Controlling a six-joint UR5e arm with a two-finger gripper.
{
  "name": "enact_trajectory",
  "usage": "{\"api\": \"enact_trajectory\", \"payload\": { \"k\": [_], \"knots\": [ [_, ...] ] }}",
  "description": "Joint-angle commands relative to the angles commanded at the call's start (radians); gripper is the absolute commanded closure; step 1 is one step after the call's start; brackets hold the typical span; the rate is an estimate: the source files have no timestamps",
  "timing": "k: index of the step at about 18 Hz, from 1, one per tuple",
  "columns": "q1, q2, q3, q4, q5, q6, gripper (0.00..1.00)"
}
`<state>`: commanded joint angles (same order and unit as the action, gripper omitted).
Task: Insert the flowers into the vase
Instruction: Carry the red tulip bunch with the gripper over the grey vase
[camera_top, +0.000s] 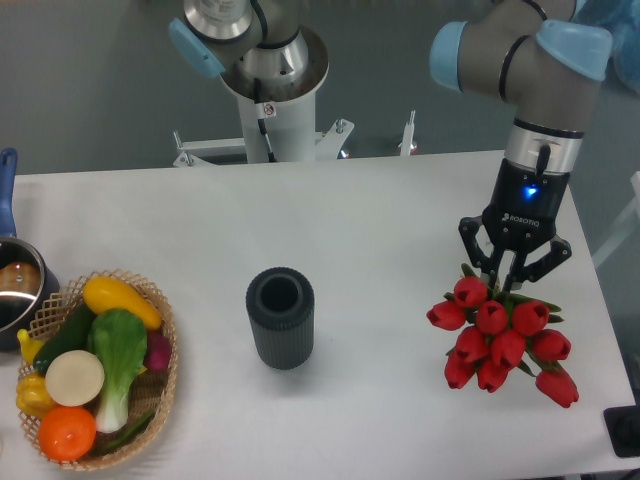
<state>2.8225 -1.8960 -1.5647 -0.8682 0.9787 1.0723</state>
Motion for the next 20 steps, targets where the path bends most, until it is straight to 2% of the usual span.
{"api": "enact_trajectory", "payload": {
  "k": [9,17,20],
  "knots": [
    [-0.008,-0.002,0.000,0.002,-0.043,-0.008,0.89],
    [-0.077,-0.006,0.021,0.008,-0.238,-0.028,0.89],
    [-0.092,-0.011,0.011,0.009,-0.358,-0.021,0.89]
  ]
}}
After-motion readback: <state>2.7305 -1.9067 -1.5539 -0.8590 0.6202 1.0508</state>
